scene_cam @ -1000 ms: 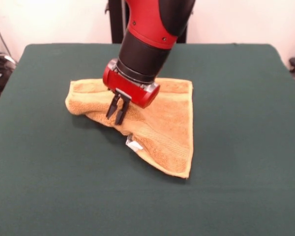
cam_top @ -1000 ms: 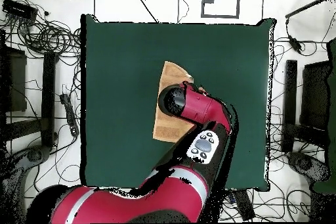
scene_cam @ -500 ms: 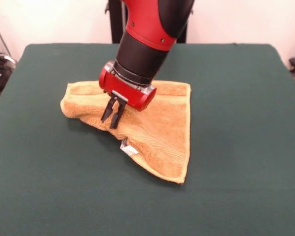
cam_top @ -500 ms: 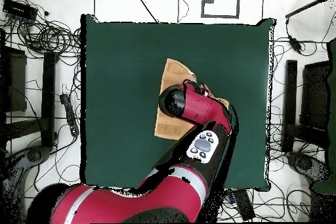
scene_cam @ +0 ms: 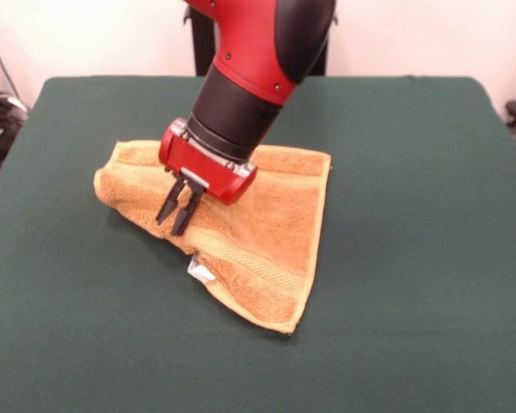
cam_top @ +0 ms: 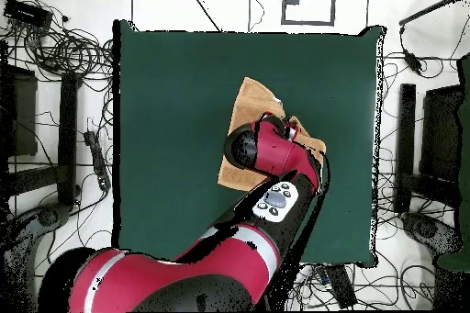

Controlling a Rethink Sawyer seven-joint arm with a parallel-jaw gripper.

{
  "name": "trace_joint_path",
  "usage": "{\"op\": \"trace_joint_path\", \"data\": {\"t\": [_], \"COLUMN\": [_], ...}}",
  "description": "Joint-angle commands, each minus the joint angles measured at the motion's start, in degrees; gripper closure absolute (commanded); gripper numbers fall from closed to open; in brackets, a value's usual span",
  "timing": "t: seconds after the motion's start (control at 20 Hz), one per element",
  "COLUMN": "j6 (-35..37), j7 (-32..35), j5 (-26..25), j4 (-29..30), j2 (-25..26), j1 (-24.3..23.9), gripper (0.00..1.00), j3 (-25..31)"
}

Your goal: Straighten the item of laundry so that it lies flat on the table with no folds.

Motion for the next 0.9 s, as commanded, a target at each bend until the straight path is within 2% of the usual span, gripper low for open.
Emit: {"op": "trace_joint_path", "data": {"t": [0.05, 0.3, 0.55, 0.9], "j6": [-1.7, -3.5, -5.0, -4.4], "j7": [11.1, 9.9, 9.3, 9.7], "j5": [1.6, 0.9, 0.9, 1.3], "j4": [-0.1, -0.9, -1.9, -2.1], "j2": [1.6, 2.9, 4.6, 4.9], "j1": [1.3, 1.6, 3.2, 3.7], "gripper": [1.0, 1.0, 1.0, 1.0], "j3": [2.7, 1.8, -1.7, -2.3]}}
